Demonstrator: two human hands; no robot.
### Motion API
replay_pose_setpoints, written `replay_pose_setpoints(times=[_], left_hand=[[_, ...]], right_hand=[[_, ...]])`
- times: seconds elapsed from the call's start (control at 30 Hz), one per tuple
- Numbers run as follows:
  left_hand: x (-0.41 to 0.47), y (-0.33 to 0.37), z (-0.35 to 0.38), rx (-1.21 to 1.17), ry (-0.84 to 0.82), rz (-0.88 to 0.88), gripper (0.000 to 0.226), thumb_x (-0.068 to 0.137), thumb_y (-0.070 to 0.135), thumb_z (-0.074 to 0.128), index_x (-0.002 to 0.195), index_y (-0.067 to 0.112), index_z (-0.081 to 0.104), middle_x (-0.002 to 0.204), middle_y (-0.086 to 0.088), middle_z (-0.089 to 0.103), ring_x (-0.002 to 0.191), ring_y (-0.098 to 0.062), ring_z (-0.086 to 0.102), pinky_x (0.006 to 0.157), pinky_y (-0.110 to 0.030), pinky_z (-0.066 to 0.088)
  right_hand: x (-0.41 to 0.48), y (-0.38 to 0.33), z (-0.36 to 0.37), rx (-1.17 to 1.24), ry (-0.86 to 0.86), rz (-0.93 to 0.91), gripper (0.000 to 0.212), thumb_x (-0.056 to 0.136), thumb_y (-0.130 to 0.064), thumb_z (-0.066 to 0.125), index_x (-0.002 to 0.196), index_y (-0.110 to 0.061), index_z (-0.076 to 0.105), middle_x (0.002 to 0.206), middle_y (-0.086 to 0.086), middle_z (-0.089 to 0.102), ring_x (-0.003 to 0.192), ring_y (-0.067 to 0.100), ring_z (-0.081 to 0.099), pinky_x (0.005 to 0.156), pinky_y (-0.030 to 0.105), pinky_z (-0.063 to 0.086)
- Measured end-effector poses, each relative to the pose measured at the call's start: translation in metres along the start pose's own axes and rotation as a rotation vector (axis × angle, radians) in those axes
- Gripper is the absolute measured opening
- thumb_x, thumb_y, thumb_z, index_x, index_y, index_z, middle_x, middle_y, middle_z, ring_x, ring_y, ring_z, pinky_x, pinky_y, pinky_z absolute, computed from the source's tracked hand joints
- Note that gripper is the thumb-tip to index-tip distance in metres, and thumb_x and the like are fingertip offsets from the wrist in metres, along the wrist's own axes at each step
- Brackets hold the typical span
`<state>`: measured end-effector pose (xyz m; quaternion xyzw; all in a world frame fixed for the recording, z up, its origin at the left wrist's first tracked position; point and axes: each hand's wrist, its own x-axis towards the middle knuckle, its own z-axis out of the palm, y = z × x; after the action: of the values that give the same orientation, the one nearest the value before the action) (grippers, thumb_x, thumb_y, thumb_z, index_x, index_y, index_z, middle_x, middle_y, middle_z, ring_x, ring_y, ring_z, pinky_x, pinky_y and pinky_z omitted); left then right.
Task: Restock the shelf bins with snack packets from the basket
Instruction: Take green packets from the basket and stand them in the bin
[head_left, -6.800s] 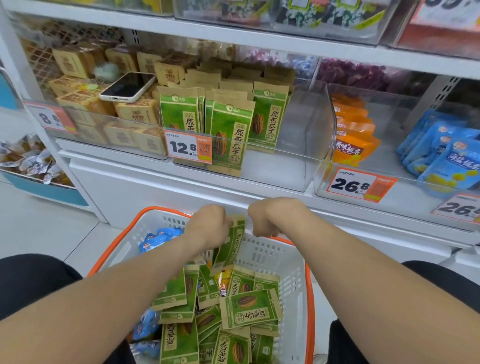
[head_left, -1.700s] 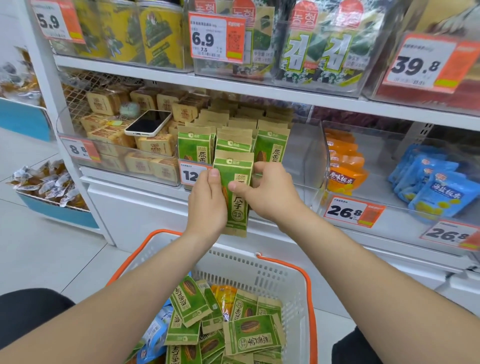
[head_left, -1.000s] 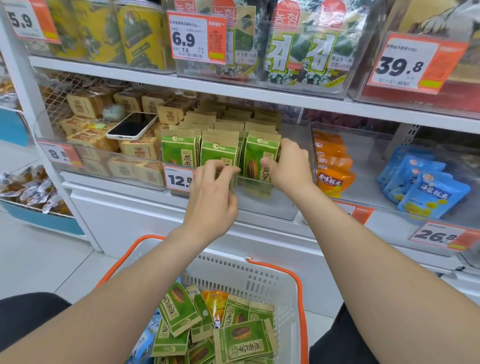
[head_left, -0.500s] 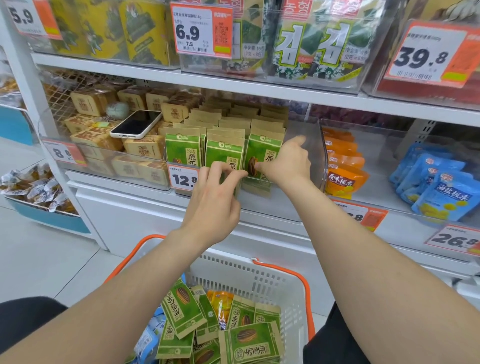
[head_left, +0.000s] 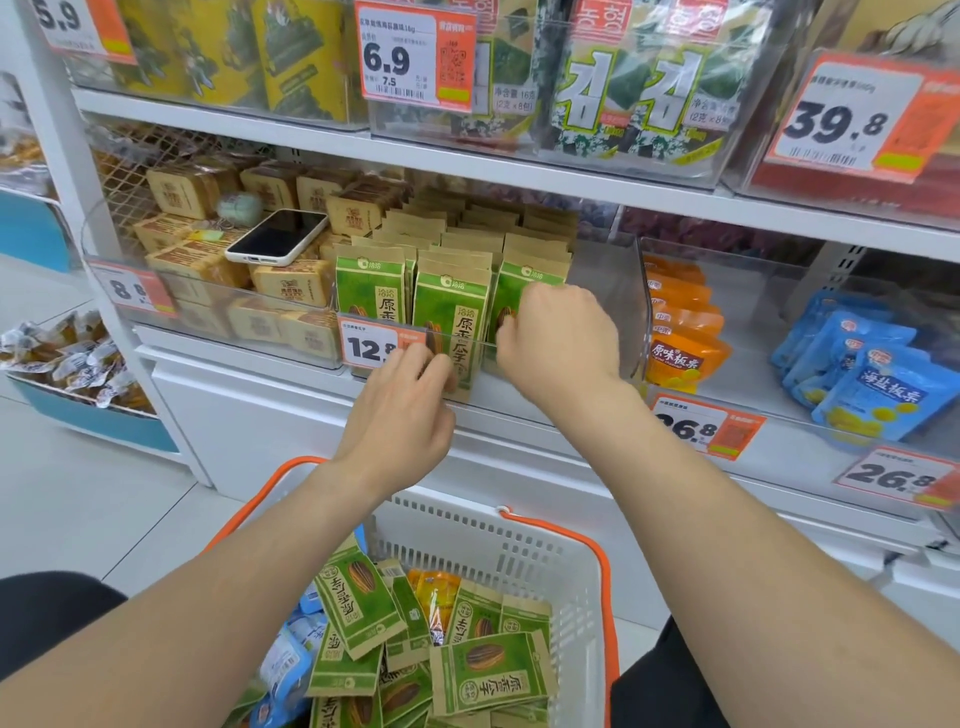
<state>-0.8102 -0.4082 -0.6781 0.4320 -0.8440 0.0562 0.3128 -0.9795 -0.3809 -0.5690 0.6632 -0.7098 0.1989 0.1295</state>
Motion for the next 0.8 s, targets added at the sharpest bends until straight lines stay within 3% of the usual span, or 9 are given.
replay_pose_setpoints(times=[0.07, 0.13, 0.2, 0.3, 0.43, 0.5, 0.63, 0.73, 0.8], left_hand=[[-0.007, -0.008, 0.003, 0.01, -0.124, -0.051, 0.013, 0.088, 0.016, 0.057, 0.1, 0.016, 0.059, 0.097, -0.004, 0.055, 0.088, -0.031, 0.054, 0.069, -0.045, 0.048], [-0.016, -0.016, 0.004, 0.026, -0.329, -0.164, 0.016, 0.093, 0.022, 0.054, 0.106, 0.018, 0.062, 0.103, -0.004, 0.062, 0.096, -0.032, 0.059, 0.074, -0.043, 0.052], [-0.028, -0.026, 0.006, 0.058, -0.594, -0.263, 0.022, 0.097, 0.027, 0.053, 0.114, 0.021, 0.063, 0.114, -0.005, 0.065, 0.105, -0.031, 0.061, 0.086, -0.043, 0.054], [-0.051, -0.042, 0.012, 0.091, -0.921, -0.296, 0.03, 0.101, 0.027, 0.051, 0.128, 0.024, 0.063, 0.134, -0.004, 0.062, 0.119, -0.027, 0.059, 0.1, -0.043, 0.051], [-0.081, -0.05, 0.025, 0.168, -1.198, -0.246, 0.042, 0.105, 0.018, 0.051, 0.146, 0.022, 0.052, 0.153, -0.004, 0.048, 0.135, -0.027, 0.051, 0.108, -0.039, 0.046], [-0.097, -0.048, 0.035, 0.245, -1.284, -0.184, 0.049, 0.102, 0.007, 0.049, 0.15, 0.021, 0.046, 0.153, -0.004, 0.043, 0.135, -0.03, 0.051, 0.101, -0.039, 0.045], [-0.128, -0.043, 0.057, 0.48, -1.287, 0.056, 0.072, 0.098, 0.006, 0.059, 0.16, 0.021, 0.029, 0.165, -0.011, 0.028, 0.142, -0.04, 0.042, 0.115, -0.06, 0.034], [-0.14, -0.039, 0.069, 0.5, -1.318, 0.208, 0.087, 0.093, 0.011, 0.074, 0.163, 0.023, 0.024, 0.165, -0.012, 0.026, 0.145, -0.041, 0.038, 0.116, -0.057, 0.035], [-0.144, -0.034, 0.074, 0.522, -1.325, 0.282, 0.083, 0.092, 0.012, 0.076, 0.161, 0.022, 0.029, 0.166, -0.012, 0.025, 0.147, -0.038, 0.036, 0.116, -0.053, 0.035]], right_hand=[[-0.009, -0.014, 0.003, 0.069, -0.038, -0.085, 0.018, 0.091, -0.024, 0.054, 0.079, -0.011, 0.054, 0.077, 0.005, 0.06, 0.071, 0.03, 0.056, 0.052, 0.031, 0.034], [-0.018, -0.025, 0.01, 0.166, -0.161, -0.136, 0.015, 0.087, -0.024, 0.055, 0.077, -0.013, 0.056, 0.071, 0.004, 0.059, 0.064, 0.029, 0.057, 0.051, 0.031, 0.043], [-0.027, -0.034, 0.019, 0.198, -0.332, -0.192, 0.015, 0.086, -0.024, 0.056, 0.074, -0.015, 0.055, 0.071, 0.006, 0.058, 0.066, 0.032, 0.059, 0.055, 0.033, 0.049], [-0.041, -0.045, 0.035, 0.11, -0.596, -0.294, 0.027, 0.09, -0.02, 0.056, 0.066, -0.018, 0.042, 0.07, 0.006, 0.046, 0.066, 0.03, 0.052, 0.052, 0.03, 0.034], [-0.059, -0.059, 0.058, -0.058, -0.875, -0.403, 0.029, 0.093, -0.017, 0.055, 0.067, -0.016, 0.042, 0.071, 0.005, 0.046, 0.07, 0.03, 0.052, 0.057, 0.03, 0.035], [-0.064, -0.065, 0.068, -0.095, -0.941, -0.424, 0.031, 0.094, -0.015, 0.054, 0.065, -0.015, 0.041, 0.068, 0.006, 0.044, 0.064, 0.028, 0.048, 0.057, 0.03, 0.037], [-0.068, -0.072, 0.079, -0.126, -0.959, -0.431, 0.029, 0.096, -0.015, 0.052, 0.069, -0.015, 0.04, 0.073, 0.005, 0.048, 0.062, 0.024, 0.046, 0.057, 0.032, 0.04], [-0.067, -0.072, 0.082, -0.138, -0.956, -0.432, 0.034, 0.098, -0.017, 0.052, 0.069, -0.017, 0.035, 0.075, 0.004, 0.047, 0.063, 0.022, 0.046, 0.055, 0.031, 0.038], [-0.067, -0.071, 0.084, -0.142, -0.959, -0.436, 0.036, 0.099, -0.017, 0.051, 0.068, -0.017, 0.033, 0.075, 0.004, 0.046, 0.062, 0.022, 0.044, 0.055, 0.031, 0.038]])
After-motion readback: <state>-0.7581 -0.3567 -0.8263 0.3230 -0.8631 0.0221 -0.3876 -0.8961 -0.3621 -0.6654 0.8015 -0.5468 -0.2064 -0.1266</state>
